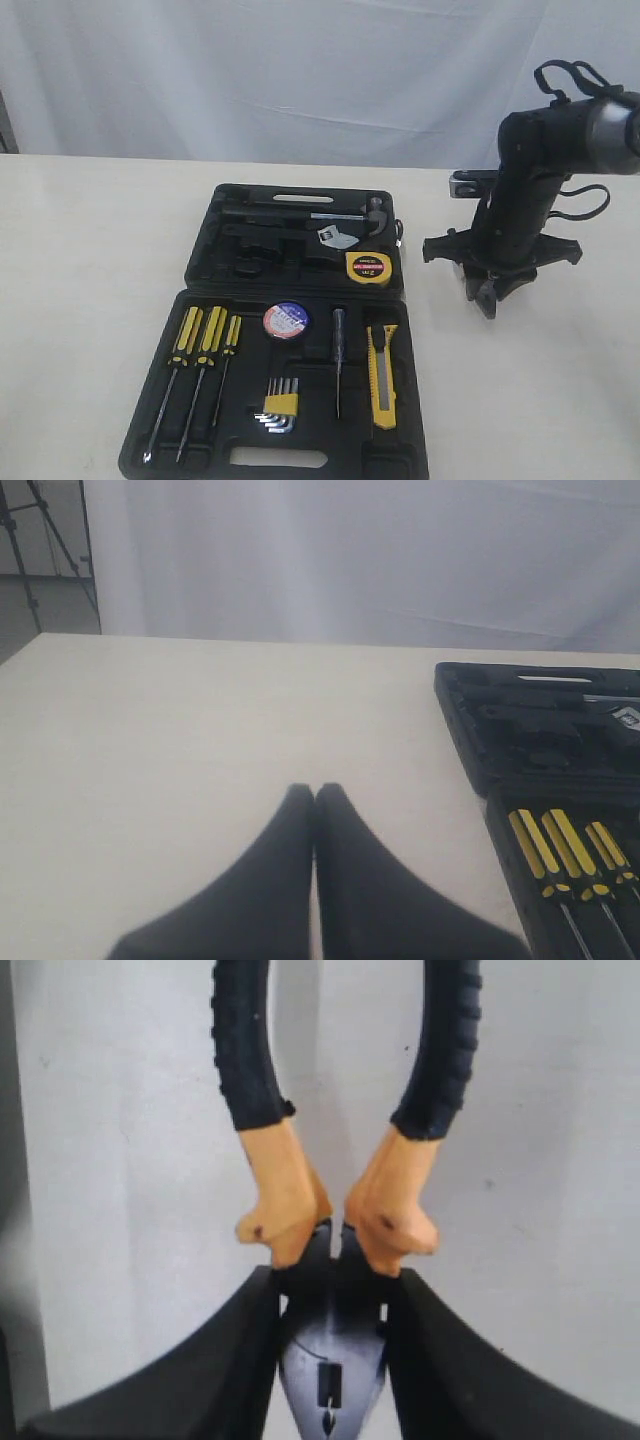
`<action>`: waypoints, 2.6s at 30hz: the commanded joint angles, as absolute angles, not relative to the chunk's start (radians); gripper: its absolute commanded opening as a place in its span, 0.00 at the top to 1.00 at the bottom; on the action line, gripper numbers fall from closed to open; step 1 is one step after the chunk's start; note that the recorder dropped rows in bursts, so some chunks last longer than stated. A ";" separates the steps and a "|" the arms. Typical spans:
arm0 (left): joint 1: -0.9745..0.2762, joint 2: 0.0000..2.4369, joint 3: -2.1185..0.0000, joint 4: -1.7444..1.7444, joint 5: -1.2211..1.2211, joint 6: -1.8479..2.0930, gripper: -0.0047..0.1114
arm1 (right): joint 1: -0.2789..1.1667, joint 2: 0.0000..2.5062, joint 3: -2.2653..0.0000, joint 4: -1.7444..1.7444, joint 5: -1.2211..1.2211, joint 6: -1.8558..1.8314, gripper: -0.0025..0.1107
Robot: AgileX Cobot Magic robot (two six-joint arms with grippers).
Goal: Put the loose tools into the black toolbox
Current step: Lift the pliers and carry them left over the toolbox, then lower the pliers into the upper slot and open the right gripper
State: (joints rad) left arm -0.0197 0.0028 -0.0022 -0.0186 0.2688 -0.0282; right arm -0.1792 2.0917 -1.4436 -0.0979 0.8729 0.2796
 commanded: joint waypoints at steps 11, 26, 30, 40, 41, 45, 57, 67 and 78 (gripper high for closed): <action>-0.022 0.000 0.000 -0.021 0.269 -0.031 0.96 | -0.181 1.925 -1.455 0.092 0.865 -0.154 0.98; -0.022 0.000 0.000 -0.021 0.269 -0.027 0.96 | 0.001 2.028 -1.810 0.301 0.897 -0.760 0.98; -0.022 0.000 0.000 -0.021 0.269 -0.027 0.96 | 0.042 2.120 -1.947 0.292 0.900 -0.872 0.98; -0.022 0.000 0.000 -0.021 0.269 -0.027 0.96 | 0.062 2.261 -2.028 0.263 0.924 -1.090 0.98; -0.022 0.000 0.000 -0.021 0.269 -0.027 0.96 | 0.062 2.269 -2.028 0.251 0.922 -1.098 0.98; -0.022 0.000 0.000 -0.021 0.269 -0.027 0.96 | 0.062 2.300 -2.030 0.225 0.917 -1.178 0.98; -0.022 0.000 0.000 -0.021 0.269 -0.027 0.96 | 0.065 2.369 -2.034 0.268 0.919 -1.357 0.98; -0.022 0.000 0.000 -0.021 0.269 -0.027 0.96 | 0.133 2.407 -2.034 0.300 0.856 -1.299 0.98; -0.022 0.000 0.000 -0.021 0.269 -0.027 0.96 | 0.142 2.429 -2.034 0.234 0.841 -1.211 0.98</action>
State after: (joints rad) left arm -0.0197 0.0028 -0.0022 -0.0186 0.2688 -0.0282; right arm 0.1423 2.4373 -2.0266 0.2410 0.8366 -1.2244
